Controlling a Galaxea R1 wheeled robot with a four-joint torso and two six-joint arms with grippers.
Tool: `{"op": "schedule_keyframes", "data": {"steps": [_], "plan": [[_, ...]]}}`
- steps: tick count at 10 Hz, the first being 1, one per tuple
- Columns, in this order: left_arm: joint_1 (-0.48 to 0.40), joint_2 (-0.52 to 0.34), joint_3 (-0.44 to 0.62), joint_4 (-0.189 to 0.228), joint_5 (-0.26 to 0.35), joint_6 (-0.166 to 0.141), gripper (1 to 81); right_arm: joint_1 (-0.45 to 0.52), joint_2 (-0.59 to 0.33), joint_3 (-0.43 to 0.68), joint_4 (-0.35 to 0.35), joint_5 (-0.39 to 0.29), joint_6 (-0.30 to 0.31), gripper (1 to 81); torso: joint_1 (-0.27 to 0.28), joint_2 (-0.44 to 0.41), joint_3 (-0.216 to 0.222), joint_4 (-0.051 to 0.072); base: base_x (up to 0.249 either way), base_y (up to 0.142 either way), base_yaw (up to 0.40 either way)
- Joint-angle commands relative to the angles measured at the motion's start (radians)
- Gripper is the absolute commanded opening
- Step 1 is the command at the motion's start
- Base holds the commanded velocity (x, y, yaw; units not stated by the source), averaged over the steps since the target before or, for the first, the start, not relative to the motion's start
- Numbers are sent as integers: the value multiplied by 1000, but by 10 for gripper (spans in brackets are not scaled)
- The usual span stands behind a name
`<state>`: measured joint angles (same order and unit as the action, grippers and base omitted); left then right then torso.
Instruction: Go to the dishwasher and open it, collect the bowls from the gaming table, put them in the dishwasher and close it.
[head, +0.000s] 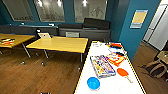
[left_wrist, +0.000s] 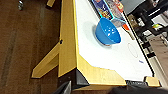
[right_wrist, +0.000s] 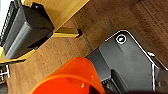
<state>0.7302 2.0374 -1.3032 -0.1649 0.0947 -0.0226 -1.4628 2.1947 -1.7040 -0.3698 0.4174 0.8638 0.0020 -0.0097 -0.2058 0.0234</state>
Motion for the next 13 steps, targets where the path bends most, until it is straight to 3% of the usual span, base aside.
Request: {"op": "schedule_keyframes", "data": {"steps": [1,6,7,8,11,13], "plan": [[-162,0,13,-22,59,-25,811,37,-51,12,-24,-25,-2,10,0,0,0,0,0,0,0],[-195,135,-48,-22,69,-42,811,49,-39,6,-24,-23,-3,10,0,0,0,0,0,0,0],[-205,162,-71,-24,88,-57,811,49,-36,5,-24,-23,-3,10,0,0,0,0,0,0,0],[-206,176,-90,-28,82,-92,811,52,-31,0,-24,-23,-3,10,0,0,0,0,0,0,0],[-206,190,-110,-31,8,-302,811,66,-16,-6,-26,-25,-2,10,0,0,-1,0,0,0,0],[-206,196,-122,-31,-26,-402,811,78,-14,-2,-26,-26,-2,10,0,0,-1,0,0,0,0]]}}
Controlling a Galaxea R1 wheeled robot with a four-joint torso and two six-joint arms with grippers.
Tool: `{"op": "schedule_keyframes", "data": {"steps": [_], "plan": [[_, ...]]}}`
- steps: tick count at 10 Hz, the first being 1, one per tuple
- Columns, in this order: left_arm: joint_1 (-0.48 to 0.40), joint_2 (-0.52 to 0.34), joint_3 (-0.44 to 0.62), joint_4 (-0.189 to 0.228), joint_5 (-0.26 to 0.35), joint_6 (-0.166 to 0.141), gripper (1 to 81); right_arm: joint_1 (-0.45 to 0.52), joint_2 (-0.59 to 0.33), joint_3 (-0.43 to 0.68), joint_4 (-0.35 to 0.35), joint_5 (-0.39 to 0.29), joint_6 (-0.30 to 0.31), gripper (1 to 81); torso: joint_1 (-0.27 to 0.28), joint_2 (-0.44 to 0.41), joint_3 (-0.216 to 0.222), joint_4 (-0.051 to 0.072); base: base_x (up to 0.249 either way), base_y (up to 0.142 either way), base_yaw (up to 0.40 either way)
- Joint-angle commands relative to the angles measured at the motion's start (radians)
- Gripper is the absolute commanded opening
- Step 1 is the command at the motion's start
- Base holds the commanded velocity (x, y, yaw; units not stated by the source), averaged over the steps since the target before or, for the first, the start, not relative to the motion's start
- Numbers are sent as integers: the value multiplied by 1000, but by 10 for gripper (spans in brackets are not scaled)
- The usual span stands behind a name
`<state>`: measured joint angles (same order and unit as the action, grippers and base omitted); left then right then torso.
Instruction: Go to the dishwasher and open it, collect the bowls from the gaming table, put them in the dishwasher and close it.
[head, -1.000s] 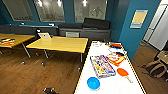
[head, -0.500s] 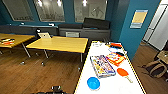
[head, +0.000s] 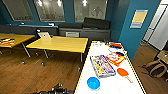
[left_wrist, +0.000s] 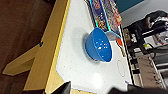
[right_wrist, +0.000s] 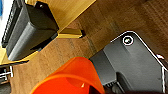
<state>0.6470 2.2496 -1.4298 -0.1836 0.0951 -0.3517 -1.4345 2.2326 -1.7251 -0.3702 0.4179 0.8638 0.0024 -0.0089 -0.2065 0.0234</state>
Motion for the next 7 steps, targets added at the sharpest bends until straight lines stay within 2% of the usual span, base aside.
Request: {"op": "schedule_keyframes", "data": {"steps": [1,2,7], "plan": [[-132,7,-28,-14,-28,-95,811,53,-51,20,-26,-28,-2,10,0,0,0,0,0,0,0],[-138,35,-55,-13,-23,-115,811,53,-51,20,-26,-28,-2,10,0,0,0,0,0,0,0],[-183,137,-173,-19,0,-118,811,58,-38,15,-26,-31,-2,10,0,0,0,0,0,0,0]]}}
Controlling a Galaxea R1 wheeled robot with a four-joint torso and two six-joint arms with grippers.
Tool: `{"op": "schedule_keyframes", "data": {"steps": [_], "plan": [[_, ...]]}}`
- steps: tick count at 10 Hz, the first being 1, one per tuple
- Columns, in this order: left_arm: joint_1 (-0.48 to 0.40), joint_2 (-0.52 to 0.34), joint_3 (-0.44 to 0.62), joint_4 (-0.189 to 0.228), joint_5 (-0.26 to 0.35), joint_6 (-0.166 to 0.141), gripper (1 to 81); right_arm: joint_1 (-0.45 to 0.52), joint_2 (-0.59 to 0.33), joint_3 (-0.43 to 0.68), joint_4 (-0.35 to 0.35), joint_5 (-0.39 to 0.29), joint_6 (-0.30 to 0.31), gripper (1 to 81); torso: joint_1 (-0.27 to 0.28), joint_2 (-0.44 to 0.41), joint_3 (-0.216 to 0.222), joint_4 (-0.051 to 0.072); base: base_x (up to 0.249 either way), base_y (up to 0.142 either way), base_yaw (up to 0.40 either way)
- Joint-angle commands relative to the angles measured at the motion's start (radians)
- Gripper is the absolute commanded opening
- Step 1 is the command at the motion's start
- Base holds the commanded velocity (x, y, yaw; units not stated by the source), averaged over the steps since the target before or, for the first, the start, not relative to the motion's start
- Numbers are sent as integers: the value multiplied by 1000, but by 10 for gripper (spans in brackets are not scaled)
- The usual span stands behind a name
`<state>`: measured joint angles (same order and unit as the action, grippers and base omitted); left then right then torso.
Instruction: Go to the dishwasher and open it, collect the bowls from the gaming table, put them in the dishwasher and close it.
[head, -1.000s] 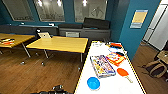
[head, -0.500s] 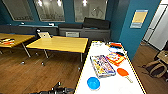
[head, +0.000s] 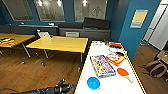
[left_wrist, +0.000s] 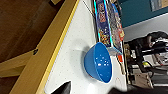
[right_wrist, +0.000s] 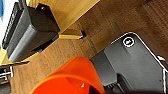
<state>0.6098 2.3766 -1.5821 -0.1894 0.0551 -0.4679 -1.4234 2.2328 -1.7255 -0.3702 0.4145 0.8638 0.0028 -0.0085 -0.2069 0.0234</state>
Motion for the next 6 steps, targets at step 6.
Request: {"op": "schedule_keyframes", "data": {"steps": [6], "plan": [[-216,93,-136,-128,235,-43,811,51,-20,11,-29,-31,-2,10,0,0,0,0,0,0,0]]}}
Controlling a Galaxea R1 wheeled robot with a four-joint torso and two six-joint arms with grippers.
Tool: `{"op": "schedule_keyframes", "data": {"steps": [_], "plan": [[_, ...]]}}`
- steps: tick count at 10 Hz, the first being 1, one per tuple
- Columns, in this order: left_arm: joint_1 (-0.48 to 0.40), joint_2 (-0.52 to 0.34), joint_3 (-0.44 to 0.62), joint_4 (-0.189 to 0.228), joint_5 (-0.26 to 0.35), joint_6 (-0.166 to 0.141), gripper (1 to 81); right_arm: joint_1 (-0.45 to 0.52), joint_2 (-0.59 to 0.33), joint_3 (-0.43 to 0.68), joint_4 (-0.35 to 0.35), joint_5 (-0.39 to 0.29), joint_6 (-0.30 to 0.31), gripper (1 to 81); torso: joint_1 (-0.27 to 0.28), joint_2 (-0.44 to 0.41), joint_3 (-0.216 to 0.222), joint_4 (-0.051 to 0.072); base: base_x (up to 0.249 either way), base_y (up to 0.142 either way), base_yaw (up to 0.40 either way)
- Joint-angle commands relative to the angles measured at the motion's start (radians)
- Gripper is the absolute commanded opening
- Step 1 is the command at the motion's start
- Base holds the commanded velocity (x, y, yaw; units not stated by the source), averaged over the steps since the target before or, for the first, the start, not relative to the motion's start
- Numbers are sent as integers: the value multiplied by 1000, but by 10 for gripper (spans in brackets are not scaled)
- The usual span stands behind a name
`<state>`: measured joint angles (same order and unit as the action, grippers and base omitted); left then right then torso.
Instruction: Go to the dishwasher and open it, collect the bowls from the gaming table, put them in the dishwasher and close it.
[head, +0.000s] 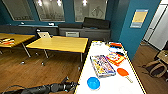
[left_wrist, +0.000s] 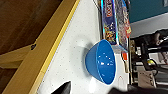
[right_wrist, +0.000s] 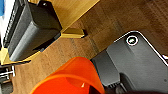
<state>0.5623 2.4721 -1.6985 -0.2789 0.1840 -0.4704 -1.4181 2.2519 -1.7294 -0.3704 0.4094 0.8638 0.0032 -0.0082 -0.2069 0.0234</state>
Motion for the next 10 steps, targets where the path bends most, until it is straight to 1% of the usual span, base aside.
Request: {"op": "schedule_keyframes", "data": {"steps": [1,2,3,4,6,7,10], "plan": [[-192,16,-55,-25,179,-125,811,46,-38,15,-28,-26,-2,10,0,0,0,0,0,0,0],[-201,31,-81,-23,218,-155,811,50,-33,15,-28,-27,-3,10,0,0,0,0,0,0,0],[-204,41,-87,-23,222,-180,811,49,-30,15,-28,-27,-3,10,0,0,0,0,0,0,0],[-206,56,-101,-23,227,-195,811,52,-29,13,-28,-29,-3,10,0,0,0,0,0,0,0],[-206,119,-181,-19,236,-195,811,52,-26,13,-28,-30,-3,10,0,0,0,0,0,0,0],[-206,145,-210,-5,247,-195,811,52,-24,13,-28,-30,-3,10,0,0,0,0,0,0,0],[-207,205,-260,24,247,-195,811,55,-19,10,-28,-32,-3,10,0,0,0,0,0,0,0]]}}
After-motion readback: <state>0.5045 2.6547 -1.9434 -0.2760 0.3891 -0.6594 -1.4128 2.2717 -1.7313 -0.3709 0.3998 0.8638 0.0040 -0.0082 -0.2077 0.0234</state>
